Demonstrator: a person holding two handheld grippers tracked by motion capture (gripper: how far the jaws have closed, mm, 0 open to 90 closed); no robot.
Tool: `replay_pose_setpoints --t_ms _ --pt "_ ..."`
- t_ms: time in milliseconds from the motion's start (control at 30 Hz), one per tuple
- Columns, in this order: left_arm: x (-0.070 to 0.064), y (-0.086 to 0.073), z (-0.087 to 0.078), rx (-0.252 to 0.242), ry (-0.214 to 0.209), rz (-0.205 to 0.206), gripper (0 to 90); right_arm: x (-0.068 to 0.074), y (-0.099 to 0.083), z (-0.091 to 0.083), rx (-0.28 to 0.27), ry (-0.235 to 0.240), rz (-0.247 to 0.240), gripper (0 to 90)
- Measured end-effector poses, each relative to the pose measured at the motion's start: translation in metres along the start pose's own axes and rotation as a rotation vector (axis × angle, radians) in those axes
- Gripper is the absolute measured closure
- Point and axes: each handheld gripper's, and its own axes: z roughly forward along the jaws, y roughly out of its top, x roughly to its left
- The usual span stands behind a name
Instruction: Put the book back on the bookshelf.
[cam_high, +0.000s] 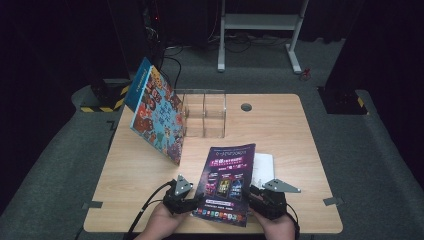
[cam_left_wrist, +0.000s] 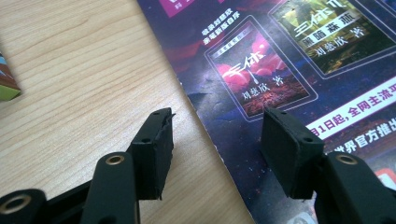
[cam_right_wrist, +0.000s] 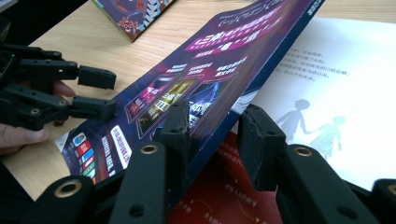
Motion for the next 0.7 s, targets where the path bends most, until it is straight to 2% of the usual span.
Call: replay_pose_setpoints --t_ms 233,267,300,367,533,600,700 --pt "0.0014 0.0034 0.0043 -0.009 0.012 0.002 44.1 0.0033 -0.0044 -0.0035 0.002 0.0 0.01 64.2" --pt "0.0023 0.0042 0.0049 -0.009 0.016 0.009 44.1 0.0032 -0.0057 -0.0042 -0.002 0.0 -0.004 63.9" --pt "0.0024 0.0045 0.0053 -0.007 0.012 0.003 44.2 0.0045 -0.0064 -0.005 0.002 -0.001 0.01 63.7" --pt "0.0028 0.0052 0.0059 -0.006 0.015 0.003 44.2 0.0044 -0.0072 -0.0056 -0.002 0.001 0.0 63.5" --pt "0.0011 0.0059 0.0068 -0.011 0.03 0.0 44.4 0.0044 -0.0093 -0.0064 0.001 0.003 0.017 63.1" --pt "0.0033 0.007 0.0072 0.004 0.017 -0.043 43.8 0.0038 -0.0096 -0.0062 -0.001 0.004 0.016 63.1" --pt "0.0044 0.0078 0.0068 0.016 0.01 -0.079 43.6 0.0036 -0.0091 -0.0063 -0.001 0.006 0.014 62.8"
